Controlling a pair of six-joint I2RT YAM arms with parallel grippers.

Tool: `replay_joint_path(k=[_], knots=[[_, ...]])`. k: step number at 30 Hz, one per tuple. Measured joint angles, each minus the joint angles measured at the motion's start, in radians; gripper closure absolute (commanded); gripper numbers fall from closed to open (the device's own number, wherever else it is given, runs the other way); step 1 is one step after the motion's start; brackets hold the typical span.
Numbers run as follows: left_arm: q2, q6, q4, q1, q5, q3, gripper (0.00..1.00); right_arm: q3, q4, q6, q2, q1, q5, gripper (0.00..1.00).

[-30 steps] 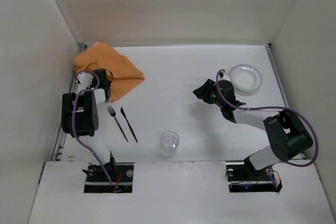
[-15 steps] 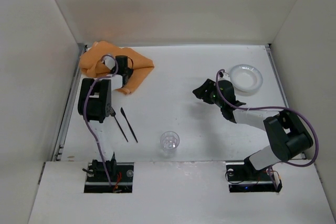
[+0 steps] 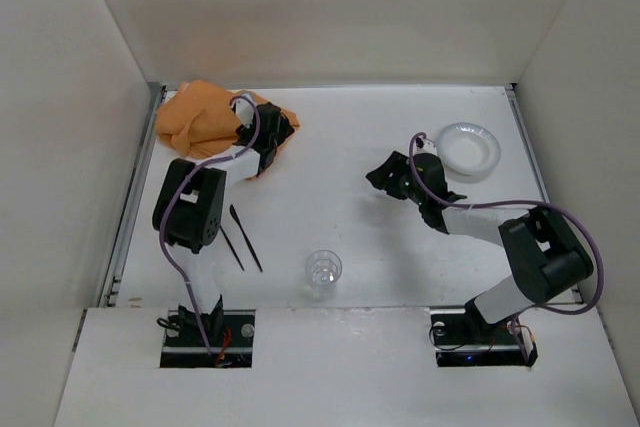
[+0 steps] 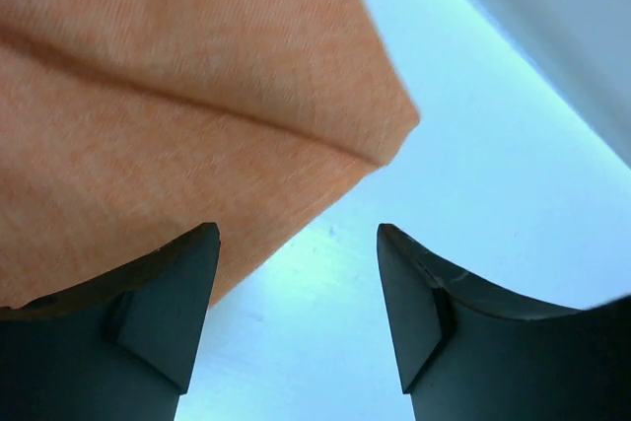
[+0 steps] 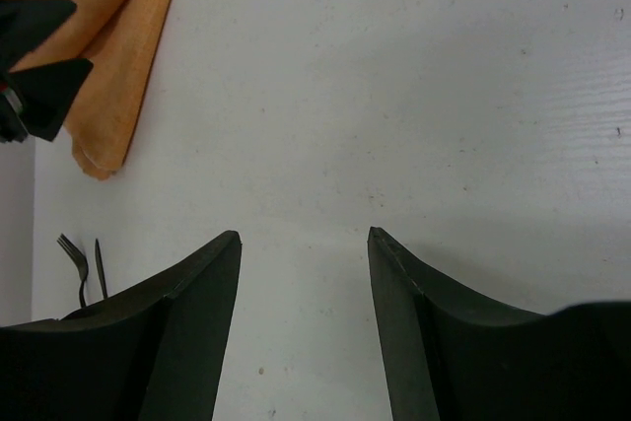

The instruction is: Set the dinner table for one person

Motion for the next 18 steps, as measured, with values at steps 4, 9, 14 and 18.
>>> replay_joint_path(k=[4, 9, 14, 18], knots=[[0.085, 0.067, -0.074, 0.002, -0.026, 0.182, 0.4, 0.0, 0.001, 0.0, 0.0, 0.0, 0.0, 0.39], [0.183, 0.159, -0.145, -0.002, -0.036, 0.271, 0.41, 0.0, 0.002, 0.0, -0.01, -0.006, -0.001, 0.39], [0.232, 0.216, -0.19, -0.015, -0.05, 0.274, 0.6, 0.0, 0.002, 0.0, -0.01, -0.007, 0.0, 0.38], [0.234, 0.235, -0.207, -0.016, -0.038, 0.277, 0.8, 0.0, 0.002, 0.0, -0.01, -0.008, 0.0, 0.38]])
